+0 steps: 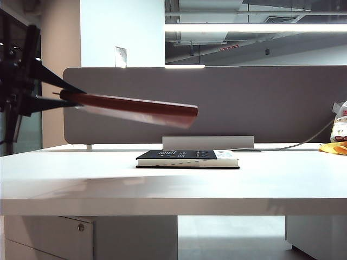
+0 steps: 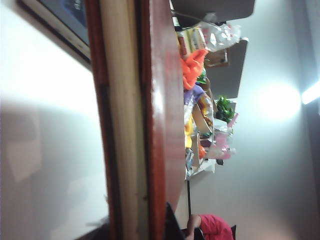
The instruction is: Pick up the red book and place it on top of the black book.
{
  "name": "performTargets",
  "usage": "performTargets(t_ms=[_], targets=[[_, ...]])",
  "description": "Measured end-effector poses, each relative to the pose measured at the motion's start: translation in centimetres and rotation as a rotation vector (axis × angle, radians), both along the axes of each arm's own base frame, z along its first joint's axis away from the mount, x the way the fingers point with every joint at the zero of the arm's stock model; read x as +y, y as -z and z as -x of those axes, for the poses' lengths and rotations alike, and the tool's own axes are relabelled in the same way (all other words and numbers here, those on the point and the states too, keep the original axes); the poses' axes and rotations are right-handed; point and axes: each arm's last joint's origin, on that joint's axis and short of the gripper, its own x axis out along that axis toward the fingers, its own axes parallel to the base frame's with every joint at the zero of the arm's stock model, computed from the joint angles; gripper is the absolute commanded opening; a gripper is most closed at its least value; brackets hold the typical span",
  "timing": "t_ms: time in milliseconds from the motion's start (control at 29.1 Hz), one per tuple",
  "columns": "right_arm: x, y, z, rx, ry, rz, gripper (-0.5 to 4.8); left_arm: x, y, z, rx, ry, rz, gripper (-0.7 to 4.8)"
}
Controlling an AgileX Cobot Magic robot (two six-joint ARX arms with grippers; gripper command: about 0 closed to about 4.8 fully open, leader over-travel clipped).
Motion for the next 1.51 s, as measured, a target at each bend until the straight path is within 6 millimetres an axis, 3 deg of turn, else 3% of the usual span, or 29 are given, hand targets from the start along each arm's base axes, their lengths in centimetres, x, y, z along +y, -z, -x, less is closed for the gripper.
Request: performTargets(t_ms=[206,412,790,1065,1375,1512], targets=[[0.0,0.0,0.0,0.0,-0.002,0.0,0.0,-0.9,0.9,-2.0,0.051,0.029,0.001,-0.06],[0.0,0.0,0.0,0.0,-0.003,-0.001,0.0,-2.5,0.3,-4.7,0.04,0.096,0.016,-0.06],[0.1,0.0,0.0,0.0,-0.018,-0.003,0.0,-3.9,0.8,-10.2,0.088,0.113,0.024,-0.06],[0.1,0.0,0.0,0.0,-0.018,-0.003,0.0,-7.2,1.1,-15.2,0.111,0.18,0.022,-0.06],[0.1,0.0,0.0,0.0,-0.018,-0.003,0.0,-7.8,1.4,-19.1,0.128,0.156,0.01,-0.06],[0.1,0.0,0.0,0.0,-0.018,-0.003,0.0,-7.9,2.6,-19.6,0.162,0.152,-0.005,-0.06]])
